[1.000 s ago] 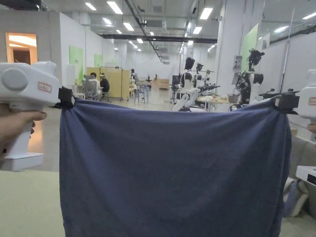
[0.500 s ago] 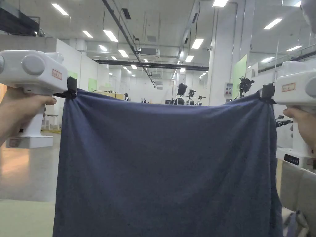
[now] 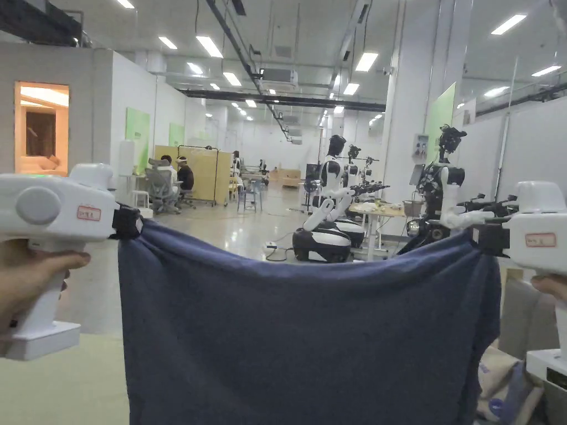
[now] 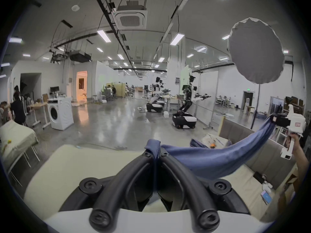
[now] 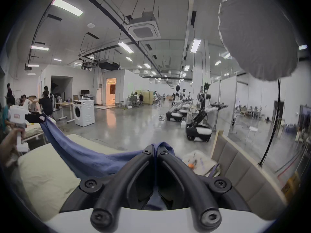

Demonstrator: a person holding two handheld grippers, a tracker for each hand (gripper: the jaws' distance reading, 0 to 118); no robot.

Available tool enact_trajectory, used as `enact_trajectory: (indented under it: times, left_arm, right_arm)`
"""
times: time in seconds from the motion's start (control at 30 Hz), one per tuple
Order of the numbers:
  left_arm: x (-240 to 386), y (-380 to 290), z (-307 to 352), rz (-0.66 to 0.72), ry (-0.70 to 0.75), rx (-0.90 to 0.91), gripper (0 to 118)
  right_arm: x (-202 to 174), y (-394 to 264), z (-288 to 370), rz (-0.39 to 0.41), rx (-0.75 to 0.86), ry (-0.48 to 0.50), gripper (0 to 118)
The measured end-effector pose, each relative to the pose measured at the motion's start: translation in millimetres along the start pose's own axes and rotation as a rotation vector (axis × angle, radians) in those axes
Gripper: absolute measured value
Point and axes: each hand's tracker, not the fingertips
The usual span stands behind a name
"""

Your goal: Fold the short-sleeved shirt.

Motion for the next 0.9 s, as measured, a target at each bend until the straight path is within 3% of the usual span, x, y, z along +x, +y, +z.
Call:
enact_trajectory:
  times: [0.03,0.1,0.2,0.23,0.37,0.4,0.53,0.67,0.77,0.9]
  left_arm:
    - [3.1,-19.6,9.9,0.003,0.003,-0.044,3]
    - [10.4,-55.0,30.7,-0.040,-0.012,-0.086,3]
    - [14.7,-106.4,63.7,-0.058,-0.012,-0.136,3]
    - [16.6,-130.9,79.2,-0.046,0.021,-0.153,3]
    - [11.5,-222.0,125.1,0.054,-0.011,-0.219,3]
    - [13.1,-237.9,135.4,0.095,0.004,-0.237,3]
    - [13.1,-316.4,171.0,0.032,-0.017,-0.281,3]
    - [14.9,-389.2,200.4,0.108,-0.013,-0.342,3]
    - [14.3,-434.6,210.8,0.093,0.038,-0.398,3]
    - [9.1,-479.7,212.1,0.102,0.086,-0.451,4]
  right_arm:
    - [-2.0,-18.7,14.2,-0.065,-0.002,0.036,4]
    - [-10.7,-51.9,41.8,-0.099,-0.028,0.067,4]
    - [-29.7,-105.8,83.4,-0.093,-0.067,0.084,4]
    - [-36.7,-129.5,100.2,-0.081,-0.121,0.115,4]
    - [-51.9,-205.3,154.6,-0.178,-0.164,0.107,4]
    - [-54.7,-217.6,164.1,-0.179,-0.182,0.092,4]
    - [-62.6,-285.5,201.4,-0.156,-0.296,0.094,4]
    - [-72.3,-356.8,243.2,-0.205,-0.366,0.107,4]
    - [-78.4,-401.8,259.0,-0.172,-0.438,0.077,4]
    - [-79.5,-448.1,269.8,-0.228,-0.478,0.056,4]
